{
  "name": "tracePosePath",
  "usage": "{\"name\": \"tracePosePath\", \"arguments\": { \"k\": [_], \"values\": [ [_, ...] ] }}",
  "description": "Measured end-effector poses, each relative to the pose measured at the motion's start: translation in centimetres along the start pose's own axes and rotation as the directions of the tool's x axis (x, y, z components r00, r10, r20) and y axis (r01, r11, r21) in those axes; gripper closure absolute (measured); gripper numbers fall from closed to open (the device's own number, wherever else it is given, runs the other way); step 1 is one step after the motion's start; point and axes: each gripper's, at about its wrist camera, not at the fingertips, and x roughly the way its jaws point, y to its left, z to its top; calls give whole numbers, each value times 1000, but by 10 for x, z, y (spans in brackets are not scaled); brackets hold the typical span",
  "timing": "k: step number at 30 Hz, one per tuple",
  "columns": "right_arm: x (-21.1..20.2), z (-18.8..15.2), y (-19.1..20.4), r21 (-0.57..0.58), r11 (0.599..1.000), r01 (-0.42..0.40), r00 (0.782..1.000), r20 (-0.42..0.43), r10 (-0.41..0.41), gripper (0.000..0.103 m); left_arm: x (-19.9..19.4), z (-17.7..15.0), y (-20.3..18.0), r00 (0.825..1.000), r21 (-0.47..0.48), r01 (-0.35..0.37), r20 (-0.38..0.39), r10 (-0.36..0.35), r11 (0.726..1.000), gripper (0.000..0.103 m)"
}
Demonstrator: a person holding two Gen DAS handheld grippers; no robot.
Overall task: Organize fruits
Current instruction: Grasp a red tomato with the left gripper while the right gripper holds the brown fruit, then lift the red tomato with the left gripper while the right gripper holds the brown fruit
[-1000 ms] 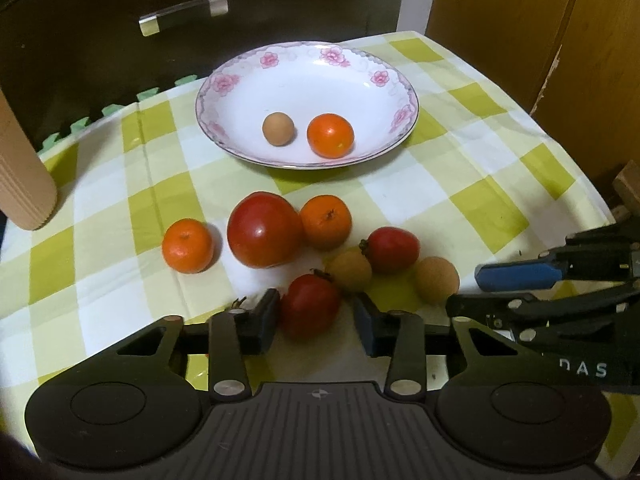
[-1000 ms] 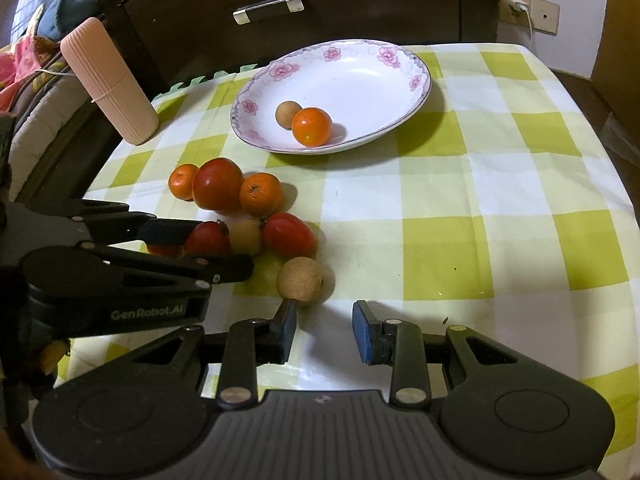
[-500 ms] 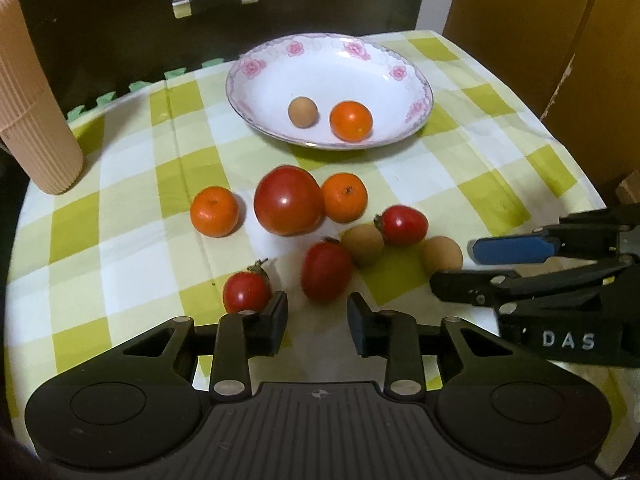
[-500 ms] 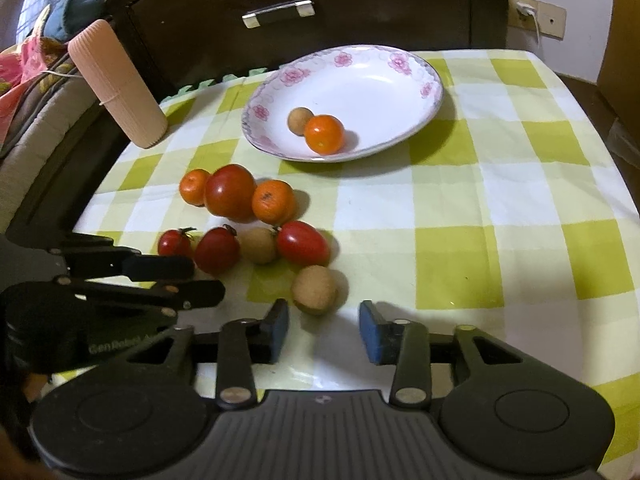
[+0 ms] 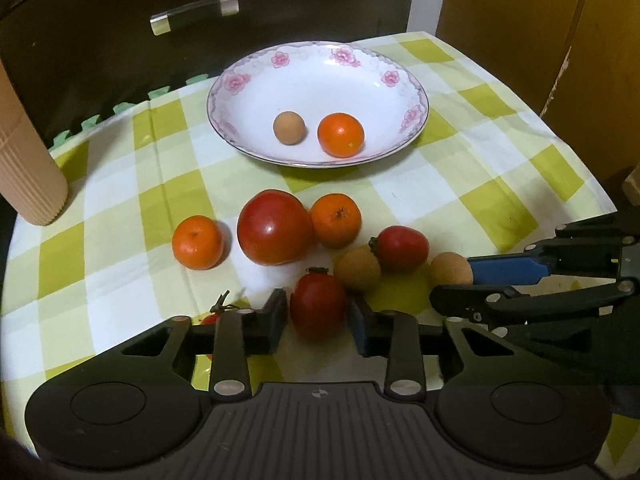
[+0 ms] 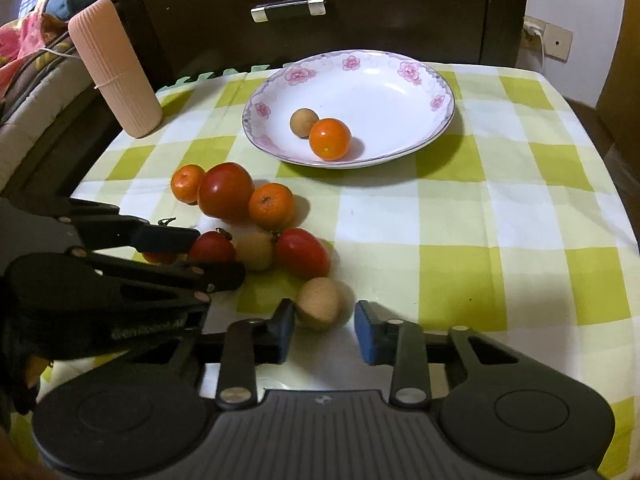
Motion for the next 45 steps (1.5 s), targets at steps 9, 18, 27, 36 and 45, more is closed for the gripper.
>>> {"name": "tracePosePath", "arguments": {
  "k": [9, 18, 27, 36, 45],
  "values": [
    [-4, -2, 0, -4, 1000, -10, 1000, -12, 10, 78, -9, -8, 1, 999, -40, 28, -26, -29, 999, 67],
    [-23, -10, 1, -24, 1000, -13, 1000, -16, 13, 78, -26, -25, -5, 997, -44, 45, -57, -48, 998, 67],
    [-29, -32, 3, -44, 999, -3, 999, -55, 1, 78, -29, -39, -17, 996, -15, 41, -81, -42, 999, 66],
    [-27, -32, 3, -53, 999, 4, 999, -53, -6, 77, -30, -36, -16, 998, -8, 27, -58, -27, 1000, 49],
    [-26, -33, 3, -56, 998, -4, 998, -57, 1, 68, -26, -35, -16, 998, -24, 28, -63, -29, 999, 42]
  ]
}}
